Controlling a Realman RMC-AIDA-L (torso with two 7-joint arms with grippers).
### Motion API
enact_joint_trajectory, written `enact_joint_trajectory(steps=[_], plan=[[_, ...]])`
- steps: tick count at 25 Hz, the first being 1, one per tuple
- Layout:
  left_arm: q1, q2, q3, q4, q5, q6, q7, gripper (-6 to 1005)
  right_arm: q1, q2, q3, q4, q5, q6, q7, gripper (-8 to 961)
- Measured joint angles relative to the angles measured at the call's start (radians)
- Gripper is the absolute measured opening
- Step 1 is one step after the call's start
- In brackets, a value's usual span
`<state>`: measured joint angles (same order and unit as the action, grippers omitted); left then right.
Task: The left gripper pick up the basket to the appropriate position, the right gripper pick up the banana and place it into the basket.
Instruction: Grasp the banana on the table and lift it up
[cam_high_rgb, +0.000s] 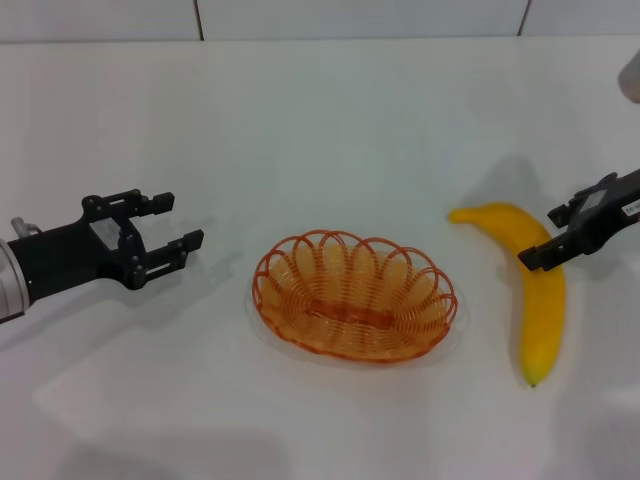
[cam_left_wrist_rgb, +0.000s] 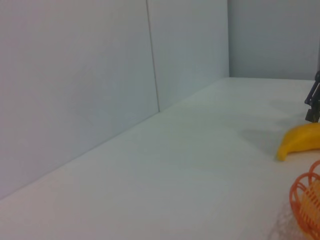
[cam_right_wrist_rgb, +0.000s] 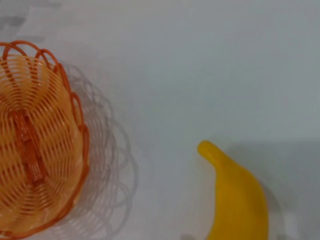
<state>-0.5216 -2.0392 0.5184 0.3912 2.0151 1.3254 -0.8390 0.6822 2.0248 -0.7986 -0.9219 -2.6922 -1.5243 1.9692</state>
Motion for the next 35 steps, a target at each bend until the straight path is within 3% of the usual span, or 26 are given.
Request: enact_joint_trajectory(steps=[7, 35], plan=[[0.000, -0.001, 0.000, 0.000, 0.000, 0.000, 0.000, 617, -0.004, 0.001, -0.058, 0.001, -0.001, 0.033, 0.034, 878], [-0.002, -0.001, 0.000, 0.000, -0.002, 0.000, -0.002, 617, -0.003, 0.000, -0.088, 0.021, -0.053, 0.103, 0.091, 877]])
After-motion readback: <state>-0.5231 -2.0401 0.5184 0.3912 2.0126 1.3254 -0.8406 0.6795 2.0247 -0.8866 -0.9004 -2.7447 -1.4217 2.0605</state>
